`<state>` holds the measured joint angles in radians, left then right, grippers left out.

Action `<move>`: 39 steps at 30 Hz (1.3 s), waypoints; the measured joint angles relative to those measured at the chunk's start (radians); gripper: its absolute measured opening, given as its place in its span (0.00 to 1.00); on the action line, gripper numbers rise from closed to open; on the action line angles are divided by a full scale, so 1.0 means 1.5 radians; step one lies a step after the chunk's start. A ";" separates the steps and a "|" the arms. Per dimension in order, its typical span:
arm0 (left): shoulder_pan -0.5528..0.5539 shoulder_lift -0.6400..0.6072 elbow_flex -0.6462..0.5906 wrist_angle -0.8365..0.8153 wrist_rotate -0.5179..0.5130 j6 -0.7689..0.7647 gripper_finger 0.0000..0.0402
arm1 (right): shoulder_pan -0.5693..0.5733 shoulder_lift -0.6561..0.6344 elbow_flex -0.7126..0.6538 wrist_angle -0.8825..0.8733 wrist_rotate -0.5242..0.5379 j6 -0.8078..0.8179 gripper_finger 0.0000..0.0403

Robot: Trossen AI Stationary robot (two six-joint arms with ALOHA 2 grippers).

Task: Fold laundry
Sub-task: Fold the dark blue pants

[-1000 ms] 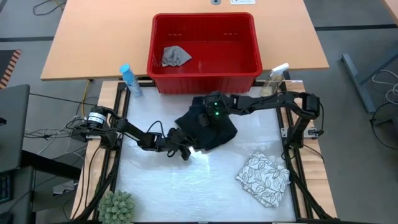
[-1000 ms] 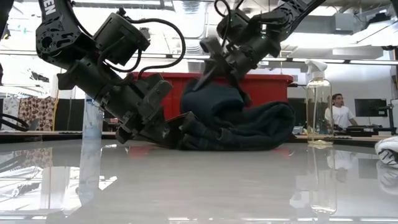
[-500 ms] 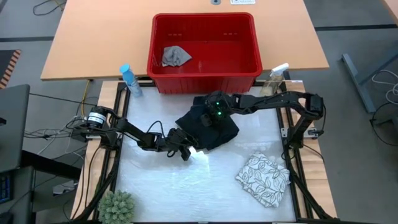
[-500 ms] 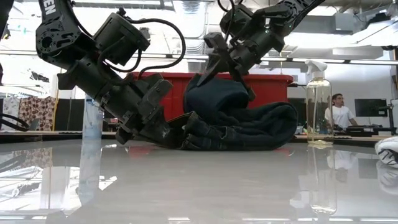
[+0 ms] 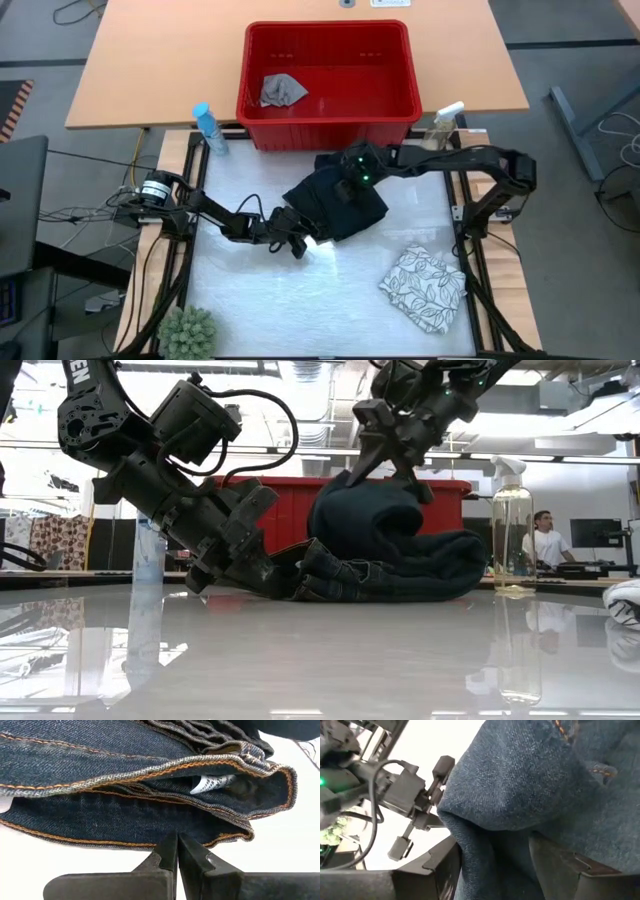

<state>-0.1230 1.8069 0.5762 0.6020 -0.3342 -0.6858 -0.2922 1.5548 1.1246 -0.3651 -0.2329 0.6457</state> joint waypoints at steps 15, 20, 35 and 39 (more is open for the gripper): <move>0.000 0.000 0.000 0.001 -0.006 -0.012 0.00 | -0.047 -0.026 0.000 -0.041 -0.004 -0.029 0.62; 0.000 0.000 0.000 0.000 -0.007 -0.012 0.00 | -0.066 -0.043 0.000 -0.048 -0.003 -0.053 0.62; 0.000 0.000 0.000 0.000 -0.012 -0.010 0.00 | -0.081 -0.052 0.000 -0.025 -0.049 -0.002 0.62; 0.000 0.000 0.000 0.000 -0.012 -0.010 0.00 | -0.082 -0.052 0.000 -0.024 -0.037 -0.014 0.62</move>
<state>-0.1230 1.8069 0.5762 0.6014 -0.3527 -0.7005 -0.4149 1.4764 1.1244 -0.4015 -0.2886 0.6247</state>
